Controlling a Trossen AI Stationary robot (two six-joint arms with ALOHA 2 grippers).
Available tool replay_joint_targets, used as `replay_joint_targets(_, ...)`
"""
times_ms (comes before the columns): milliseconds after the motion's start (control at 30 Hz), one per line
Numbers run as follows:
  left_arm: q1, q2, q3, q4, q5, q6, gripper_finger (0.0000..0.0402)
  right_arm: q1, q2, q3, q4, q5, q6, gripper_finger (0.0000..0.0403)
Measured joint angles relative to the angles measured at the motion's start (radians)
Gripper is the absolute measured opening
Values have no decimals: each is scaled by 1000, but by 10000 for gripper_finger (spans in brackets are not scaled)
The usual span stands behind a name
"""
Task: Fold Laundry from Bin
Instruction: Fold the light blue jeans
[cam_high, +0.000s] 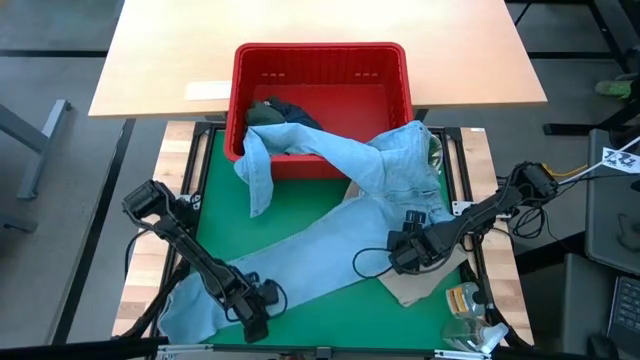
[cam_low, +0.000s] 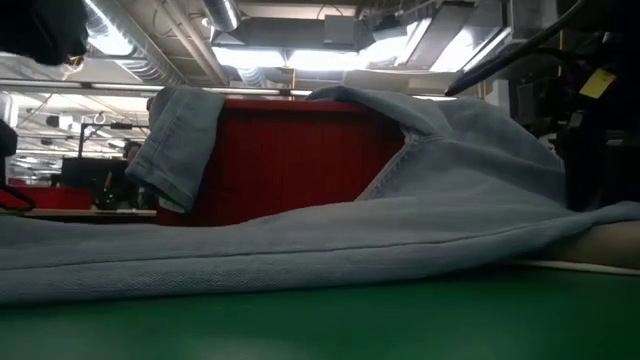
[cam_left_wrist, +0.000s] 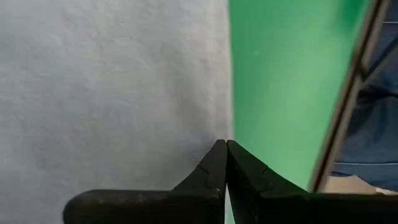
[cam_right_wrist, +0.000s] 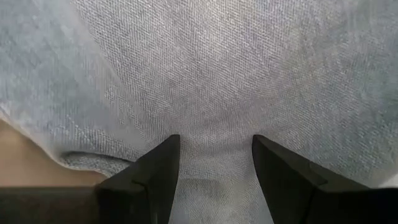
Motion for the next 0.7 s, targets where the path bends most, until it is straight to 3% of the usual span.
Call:
replay_joint_targets(433,51,0,34,2,-15,2,7,0,-1,0,1,-1,-7,202)
replay_joint_targets(700,82,0,34,0,148,0,81,0,-1,0,4,-1,-7,202)
